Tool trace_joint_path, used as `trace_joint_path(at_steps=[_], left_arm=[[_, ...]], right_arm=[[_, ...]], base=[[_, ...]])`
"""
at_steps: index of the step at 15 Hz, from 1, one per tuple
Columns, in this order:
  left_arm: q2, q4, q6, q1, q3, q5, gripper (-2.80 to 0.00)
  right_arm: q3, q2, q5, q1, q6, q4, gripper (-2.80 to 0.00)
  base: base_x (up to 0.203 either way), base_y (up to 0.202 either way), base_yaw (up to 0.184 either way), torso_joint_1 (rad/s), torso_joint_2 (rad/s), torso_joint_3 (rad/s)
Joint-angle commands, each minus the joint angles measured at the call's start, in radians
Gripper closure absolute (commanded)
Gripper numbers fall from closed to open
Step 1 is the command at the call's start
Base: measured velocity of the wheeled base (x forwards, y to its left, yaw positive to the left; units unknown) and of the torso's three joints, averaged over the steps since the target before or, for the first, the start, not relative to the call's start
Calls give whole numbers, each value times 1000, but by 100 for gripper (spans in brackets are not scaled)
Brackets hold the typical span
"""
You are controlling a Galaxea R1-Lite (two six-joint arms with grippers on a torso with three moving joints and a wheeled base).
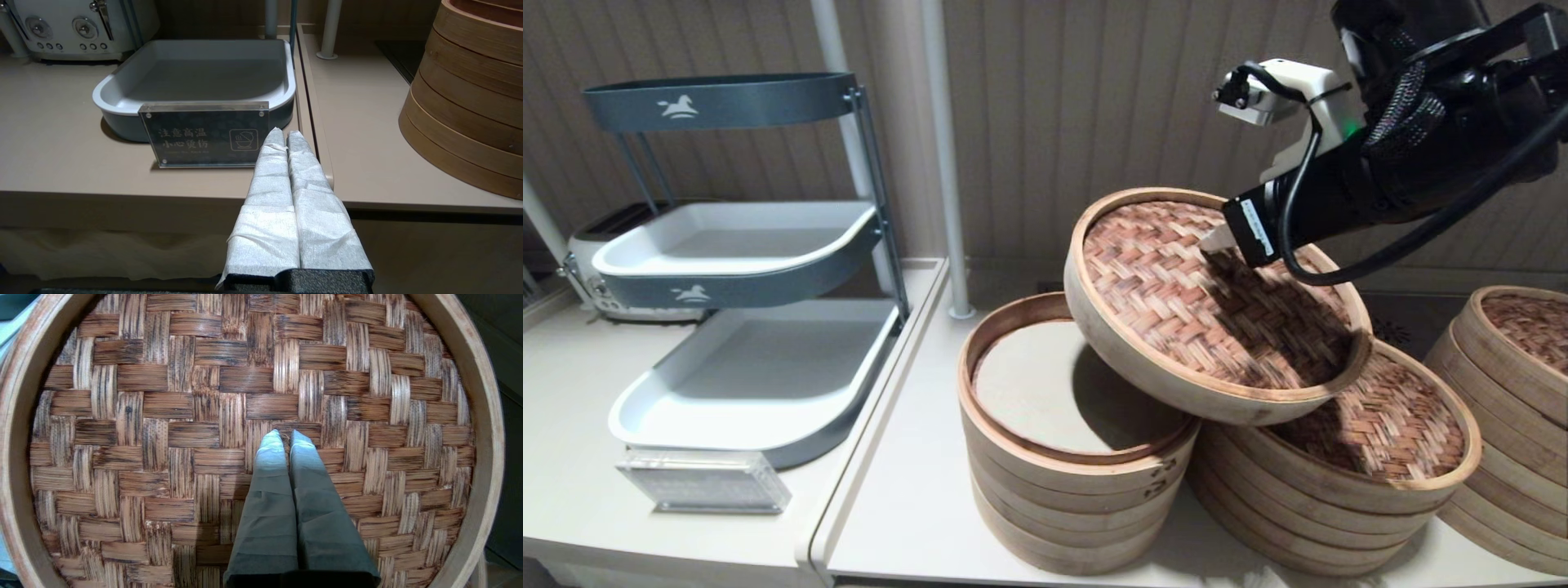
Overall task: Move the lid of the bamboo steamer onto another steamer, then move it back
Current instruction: Put the steamer
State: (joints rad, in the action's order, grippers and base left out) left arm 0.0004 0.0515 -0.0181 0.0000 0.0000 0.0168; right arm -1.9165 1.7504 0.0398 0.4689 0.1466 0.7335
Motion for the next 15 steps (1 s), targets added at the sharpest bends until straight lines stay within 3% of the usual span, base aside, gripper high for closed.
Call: trace_joint_path(at_steps=[1, 11, 15], left_arm=[[0, 1, 0, 0, 28, 0, 0], [0, 1, 0, 0, 28, 0, 0], [0, 1, 0, 0, 28, 0, 0]], right_arm=[[7, -25, 1, -35, 2, 17, 0], [132, -78, -13, -228, 33, 42, 0], [171, -78, -56, -295, 49, 38, 0]], base=[[0, 0, 0, 0, 0, 0], [0, 0, 0, 0, 0, 0], [0, 0, 0, 0, 0, 0]])
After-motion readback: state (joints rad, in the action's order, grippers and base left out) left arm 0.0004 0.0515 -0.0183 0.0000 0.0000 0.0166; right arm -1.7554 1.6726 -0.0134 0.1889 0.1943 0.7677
